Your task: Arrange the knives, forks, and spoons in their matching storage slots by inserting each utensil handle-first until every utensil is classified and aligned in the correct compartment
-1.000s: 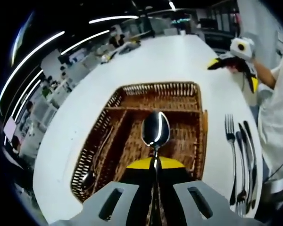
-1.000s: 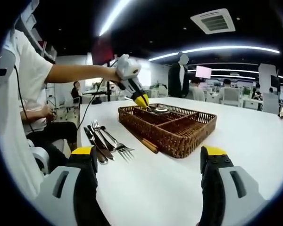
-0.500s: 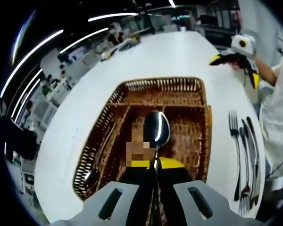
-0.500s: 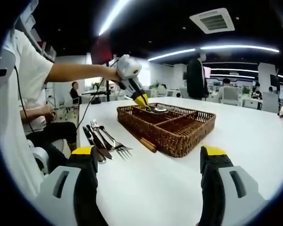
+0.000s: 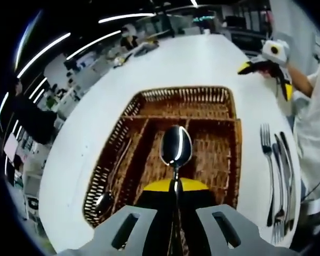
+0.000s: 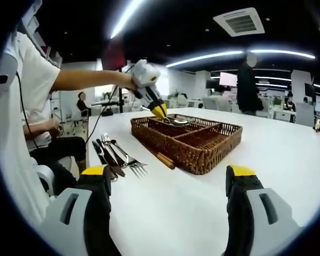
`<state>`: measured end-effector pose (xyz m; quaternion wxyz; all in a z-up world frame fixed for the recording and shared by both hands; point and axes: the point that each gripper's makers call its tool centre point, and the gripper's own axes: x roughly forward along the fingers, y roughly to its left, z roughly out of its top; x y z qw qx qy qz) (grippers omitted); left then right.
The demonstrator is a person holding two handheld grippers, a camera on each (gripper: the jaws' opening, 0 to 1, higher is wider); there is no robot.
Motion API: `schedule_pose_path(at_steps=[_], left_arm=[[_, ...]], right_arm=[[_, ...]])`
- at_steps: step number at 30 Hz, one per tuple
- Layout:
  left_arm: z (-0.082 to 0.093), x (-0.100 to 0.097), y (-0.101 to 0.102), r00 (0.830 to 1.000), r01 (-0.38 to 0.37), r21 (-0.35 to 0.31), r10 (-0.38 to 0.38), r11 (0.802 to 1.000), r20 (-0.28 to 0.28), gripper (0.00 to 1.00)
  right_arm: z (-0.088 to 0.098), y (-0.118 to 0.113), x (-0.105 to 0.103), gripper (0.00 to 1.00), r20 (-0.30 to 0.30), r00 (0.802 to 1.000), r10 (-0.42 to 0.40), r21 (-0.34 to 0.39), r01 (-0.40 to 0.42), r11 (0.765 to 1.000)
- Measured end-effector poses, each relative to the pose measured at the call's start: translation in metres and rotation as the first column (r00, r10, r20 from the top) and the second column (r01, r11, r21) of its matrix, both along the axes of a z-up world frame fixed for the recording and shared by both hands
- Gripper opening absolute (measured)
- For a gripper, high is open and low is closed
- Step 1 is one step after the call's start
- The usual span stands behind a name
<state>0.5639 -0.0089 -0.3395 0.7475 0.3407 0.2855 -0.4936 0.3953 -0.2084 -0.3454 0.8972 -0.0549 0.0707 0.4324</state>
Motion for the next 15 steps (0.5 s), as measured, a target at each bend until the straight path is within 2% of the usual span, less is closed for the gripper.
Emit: schedule_pose_path(at_steps=[12,15], left_arm=[[-0.0031,0.0023,-0.0005,1.0,-0.001,0.005,0.001,1.0,-0.011,0.03],[-0.0039,-0.0072,-0.0041,1.0,0.001,0.01,-0.001,1.0,-0.006,0.03]], right_arm=[[-0.0006,-0.0018,0.0057,0.92,-0.002,1.0,0.003,-0.005,-0.003,1.0],[-0.0003,-0.0027,0.0061,0.92,-0.001,1.0,0.003,-0.005,-0.003,1.0]])
